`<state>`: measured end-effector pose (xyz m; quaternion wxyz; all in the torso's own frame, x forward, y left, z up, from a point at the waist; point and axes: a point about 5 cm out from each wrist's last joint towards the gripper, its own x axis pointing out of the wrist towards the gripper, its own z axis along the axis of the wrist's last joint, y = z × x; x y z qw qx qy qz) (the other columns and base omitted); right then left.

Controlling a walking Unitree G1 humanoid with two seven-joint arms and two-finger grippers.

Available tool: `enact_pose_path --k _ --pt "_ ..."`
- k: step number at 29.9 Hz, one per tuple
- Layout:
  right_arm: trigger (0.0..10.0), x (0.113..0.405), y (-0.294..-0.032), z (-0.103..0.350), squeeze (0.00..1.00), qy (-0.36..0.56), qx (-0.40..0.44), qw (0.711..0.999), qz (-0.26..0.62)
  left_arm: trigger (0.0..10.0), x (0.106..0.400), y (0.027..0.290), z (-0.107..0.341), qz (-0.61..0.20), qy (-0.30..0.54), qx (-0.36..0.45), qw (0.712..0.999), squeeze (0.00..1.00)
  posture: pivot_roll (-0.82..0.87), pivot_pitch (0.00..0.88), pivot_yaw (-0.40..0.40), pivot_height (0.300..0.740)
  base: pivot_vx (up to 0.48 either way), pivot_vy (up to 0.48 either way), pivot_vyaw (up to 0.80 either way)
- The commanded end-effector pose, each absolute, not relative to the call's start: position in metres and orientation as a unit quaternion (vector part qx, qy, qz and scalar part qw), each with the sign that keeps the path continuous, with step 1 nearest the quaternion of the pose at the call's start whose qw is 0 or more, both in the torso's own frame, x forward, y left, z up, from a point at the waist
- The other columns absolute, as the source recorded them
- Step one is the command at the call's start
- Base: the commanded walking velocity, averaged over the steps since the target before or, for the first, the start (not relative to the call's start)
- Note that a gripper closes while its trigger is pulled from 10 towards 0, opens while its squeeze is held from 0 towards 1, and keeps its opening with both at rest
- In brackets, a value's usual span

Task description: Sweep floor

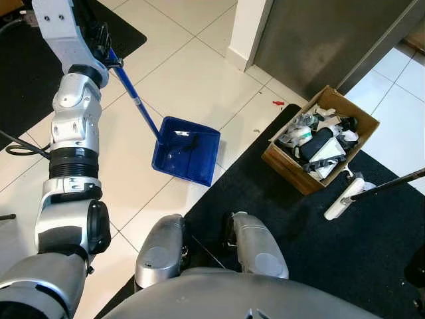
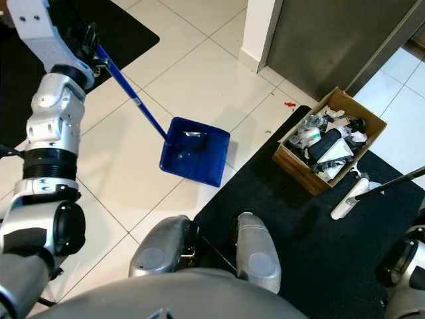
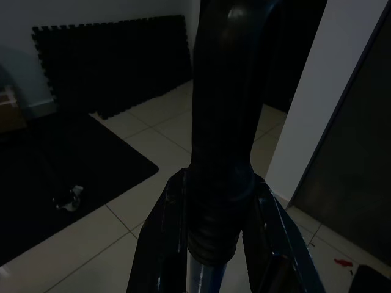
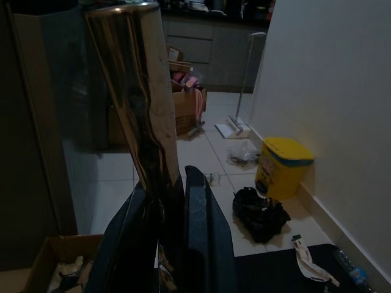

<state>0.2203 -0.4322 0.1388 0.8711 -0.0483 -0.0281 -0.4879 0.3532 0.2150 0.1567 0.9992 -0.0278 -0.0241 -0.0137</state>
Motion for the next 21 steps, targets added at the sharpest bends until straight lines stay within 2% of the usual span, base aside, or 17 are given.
enact_pose_path --k 1,9,21 --pt "10.0 0.2192 -0.4375 0.1489 0.00 -0.047 -0.060 0.865 -0.496 10.0 0.3562 0.2149 0.1694 -0.015 -0.055 -0.033 0.998 0.00 0.11 0.000 -0.004 0.740 0.000 -0.435 0.00" --pt "10.0 0.2194 -0.4373 0.1470 0.00 -0.044 -0.062 0.865 -0.495 10.0 0.3553 0.2153 0.1695 -0.015 -0.055 -0.031 0.998 0.00 0.11 0.000 -0.004 0.740 0.000 -0.434 0.00" --pt "10.0 0.2195 -0.4390 0.1470 0.00 -0.042 -0.063 0.864 -0.497 10.0 0.3550 0.2170 0.1712 -0.012 -0.059 -0.030 0.998 0.00 0.12 0.000 -0.006 0.740 0.244 -0.362 0.00"
